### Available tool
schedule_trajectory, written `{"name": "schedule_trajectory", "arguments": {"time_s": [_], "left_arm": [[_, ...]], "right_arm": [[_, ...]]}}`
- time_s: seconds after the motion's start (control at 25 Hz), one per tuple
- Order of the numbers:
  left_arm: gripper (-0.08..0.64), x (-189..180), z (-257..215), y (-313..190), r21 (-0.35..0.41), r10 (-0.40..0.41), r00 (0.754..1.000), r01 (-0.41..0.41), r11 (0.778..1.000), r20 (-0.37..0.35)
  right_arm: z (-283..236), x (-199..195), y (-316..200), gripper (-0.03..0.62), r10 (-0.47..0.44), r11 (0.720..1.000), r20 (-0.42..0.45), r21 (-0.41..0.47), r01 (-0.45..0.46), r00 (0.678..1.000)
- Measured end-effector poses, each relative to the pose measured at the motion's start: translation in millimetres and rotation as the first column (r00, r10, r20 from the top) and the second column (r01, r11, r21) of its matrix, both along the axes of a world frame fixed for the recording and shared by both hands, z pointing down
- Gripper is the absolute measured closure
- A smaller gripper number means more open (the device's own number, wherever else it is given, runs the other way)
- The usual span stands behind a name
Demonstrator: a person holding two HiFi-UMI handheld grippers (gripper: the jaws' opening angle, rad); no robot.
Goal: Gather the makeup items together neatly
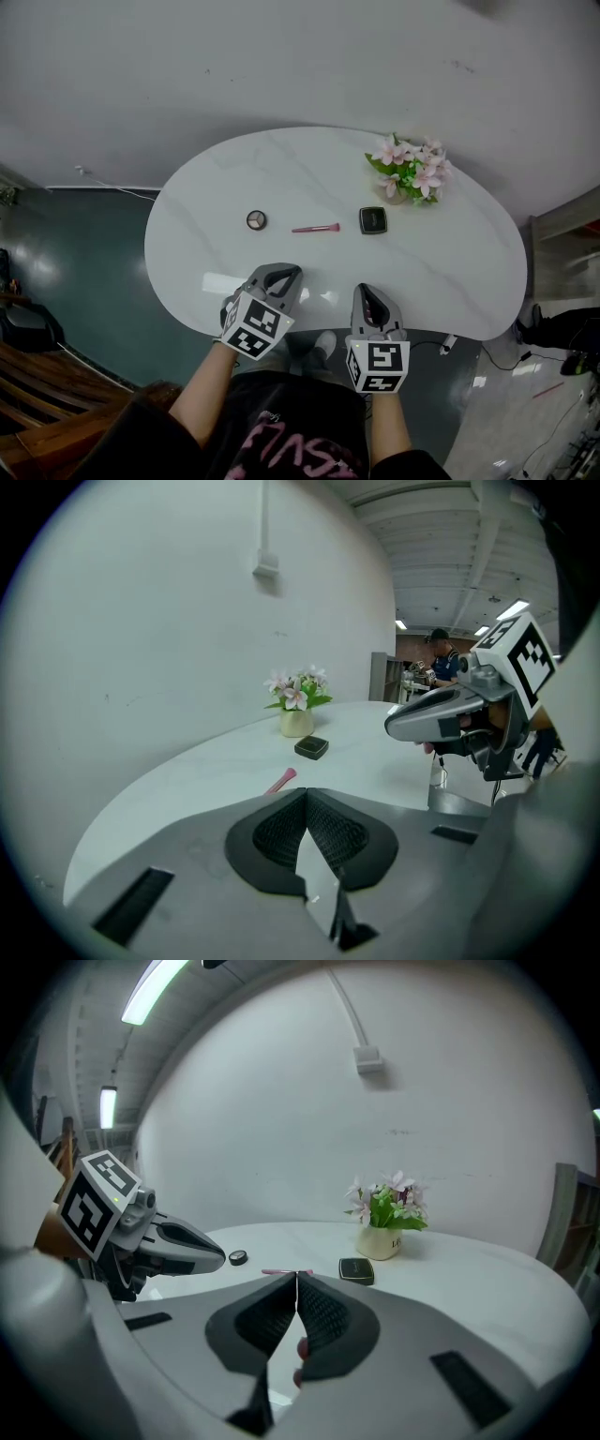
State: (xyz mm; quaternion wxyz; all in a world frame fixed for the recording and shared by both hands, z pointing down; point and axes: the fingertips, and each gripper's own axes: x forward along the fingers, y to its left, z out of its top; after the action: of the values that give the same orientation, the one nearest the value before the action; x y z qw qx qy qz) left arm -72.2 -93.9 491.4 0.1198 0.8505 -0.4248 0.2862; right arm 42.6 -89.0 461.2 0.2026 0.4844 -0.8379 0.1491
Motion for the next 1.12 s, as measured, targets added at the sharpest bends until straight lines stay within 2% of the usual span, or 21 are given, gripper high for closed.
{"name": "schedule_trajectory", "arguments": {"time_s": [0.4,0.6,0.88,1.12], "left_arm": [[0.549,-15.3,-37.7,0.8,0.114,-0.125,0.991,0.129,0.985,-0.044],[0.549,-19.2,-65.7,3.9,0.173,-0.174,0.978,0.192,0.966,-0.115],[0.548,-29.0,-89.4,10.7,0.254,-0.231,0.966,0.254,0.933,-0.119],[0.549,-33.8,-110.4,17.1,0.294,-0.256,0.949,0.302,0.907,-0.184]], "right_arm": [[-35.5,8.7,-10.3,0.529,-0.027,0.996,-0.002,0.089,0.027,1.000],[-55.9,11.7,-11.6,0.529,-0.046,0.989,0.005,0.138,0.045,0.999],[-69.9,15.0,-10.3,0.529,-0.076,0.982,0.035,0.175,0.069,0.996],[-82.5,18.9,-9.1,0.529,-0.099,0.972,0.021,0.217,0.092,0.995]]}}
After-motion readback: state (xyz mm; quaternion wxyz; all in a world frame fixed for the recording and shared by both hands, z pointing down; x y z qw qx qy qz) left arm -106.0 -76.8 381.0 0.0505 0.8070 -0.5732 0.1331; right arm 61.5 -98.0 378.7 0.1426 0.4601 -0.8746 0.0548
